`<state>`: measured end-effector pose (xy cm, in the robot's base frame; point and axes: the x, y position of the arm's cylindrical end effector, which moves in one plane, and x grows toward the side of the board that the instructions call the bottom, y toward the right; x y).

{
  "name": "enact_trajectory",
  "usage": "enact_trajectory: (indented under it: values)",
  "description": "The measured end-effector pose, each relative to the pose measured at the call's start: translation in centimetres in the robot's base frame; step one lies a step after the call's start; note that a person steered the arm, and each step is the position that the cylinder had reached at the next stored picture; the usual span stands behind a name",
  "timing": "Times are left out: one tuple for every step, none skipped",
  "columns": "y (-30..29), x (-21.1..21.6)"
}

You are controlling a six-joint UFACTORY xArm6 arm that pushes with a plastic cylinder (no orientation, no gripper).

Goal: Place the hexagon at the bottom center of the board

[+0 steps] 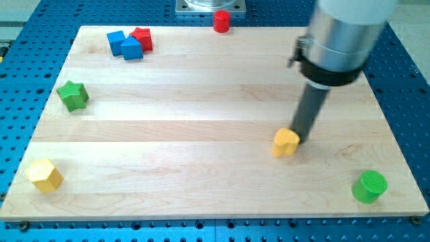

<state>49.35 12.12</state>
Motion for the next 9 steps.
enact_trajectory:
  values:
    - [-2.4, -1.7]
    - [-3.5, 2.1]
    - [4.1, 4.4]
    - [3.4, 3.7]
    - [-8.6, 1.4]
    - [-24.6, -1.1]
    - [-39.7, -0.9]
    - [-42.0, 2.1]
    - [-39.8, 7.4]
